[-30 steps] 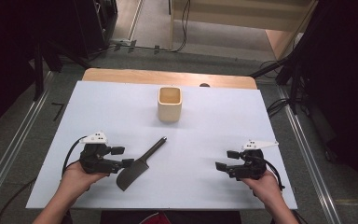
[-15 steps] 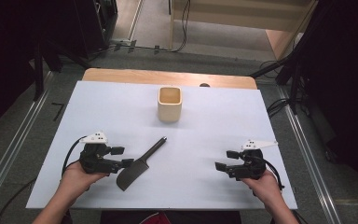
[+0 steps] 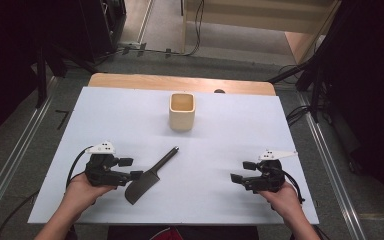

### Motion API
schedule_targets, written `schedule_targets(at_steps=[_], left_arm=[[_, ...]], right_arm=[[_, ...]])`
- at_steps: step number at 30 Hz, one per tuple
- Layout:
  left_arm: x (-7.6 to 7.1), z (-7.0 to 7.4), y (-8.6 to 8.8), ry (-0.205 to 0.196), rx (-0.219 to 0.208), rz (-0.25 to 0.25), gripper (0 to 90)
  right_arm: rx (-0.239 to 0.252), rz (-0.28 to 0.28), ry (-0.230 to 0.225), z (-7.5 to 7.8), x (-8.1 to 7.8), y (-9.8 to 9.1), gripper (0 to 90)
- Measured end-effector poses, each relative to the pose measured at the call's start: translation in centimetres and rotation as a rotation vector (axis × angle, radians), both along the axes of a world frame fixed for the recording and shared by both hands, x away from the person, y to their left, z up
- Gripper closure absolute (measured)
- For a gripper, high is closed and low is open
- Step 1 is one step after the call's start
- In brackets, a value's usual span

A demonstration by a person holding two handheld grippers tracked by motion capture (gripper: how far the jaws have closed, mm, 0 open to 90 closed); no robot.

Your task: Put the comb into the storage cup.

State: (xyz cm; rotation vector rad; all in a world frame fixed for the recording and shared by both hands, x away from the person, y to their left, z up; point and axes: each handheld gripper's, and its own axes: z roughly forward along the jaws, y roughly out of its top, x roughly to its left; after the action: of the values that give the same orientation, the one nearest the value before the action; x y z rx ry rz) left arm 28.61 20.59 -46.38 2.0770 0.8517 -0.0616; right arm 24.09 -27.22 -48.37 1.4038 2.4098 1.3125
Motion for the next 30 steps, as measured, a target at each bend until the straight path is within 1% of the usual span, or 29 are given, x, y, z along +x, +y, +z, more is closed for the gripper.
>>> schedule_targets(at_steps=[3, 9, 14, 16, 19, 20, 23, 25, 27, 30], left_arm=[[0.0, -0.1, -0.1, 0.013, 0.003, -0.011, 30.9], [-0.1, -0.2, -0.2, 0.010, 0.006, -0.020, 30.9], [-0.1, -0.2, -0.3, 0.016, 0.007, -0.023, 30.9], [-0.1, -0.2, -0.3, 0.011, 0.009, -0.025, 30.9], [0.0, -0.1, -0.4, 0.004, -0.001, -0.031, 30.9], [0.1, 0.0, -0.5, 0.001, 0.008, -0.035, 30.9], [0.3, 0.3, -0.7, -0.007, 0.004, -0.042, 30.9], [0.4, 0.5, -0.8, -0.006, -0.007, -0.049, 31.0], [0.8, 0.9, -1.1, -0.016, -0.010, -0.054, 30.9], [1.1, 1.2, -1.3, -0.015, -0.015, -0.059, 30.9]], right_arm=[[0.001, 0.000, -0.002, 0.0, 0.0, 0.0, 19.3], [-0.002, 0.004, -0.004, 0.0, 0.1, 0.0, 19.3], [-0.002, 0.009, -0.001, 0.0, 0.1, 0.1, 19.3], [-0.002, 0.009, -0.002, 0.0, 0.1, 0.1, 19.3], [0.001, 0.011, -0.005, 0.0, 0.1, 0.1, 19.3], [0.001, 0.011, -0.005, 0.0, 0.1, 0.1, 19.3], [0.000, 0.014, -0.011, 0.1, 0.1, 0.1, 19.3], [0.003, 0.015, -0.011, 0.1, 0.1, 0.2, 19.3], [0.003, 0.016, -0.010, 0.1, 0.1, 0.2, 19.4], [0.003, 0.018, -0.013, 0.1, 0.1, 0.3, 19.3]])
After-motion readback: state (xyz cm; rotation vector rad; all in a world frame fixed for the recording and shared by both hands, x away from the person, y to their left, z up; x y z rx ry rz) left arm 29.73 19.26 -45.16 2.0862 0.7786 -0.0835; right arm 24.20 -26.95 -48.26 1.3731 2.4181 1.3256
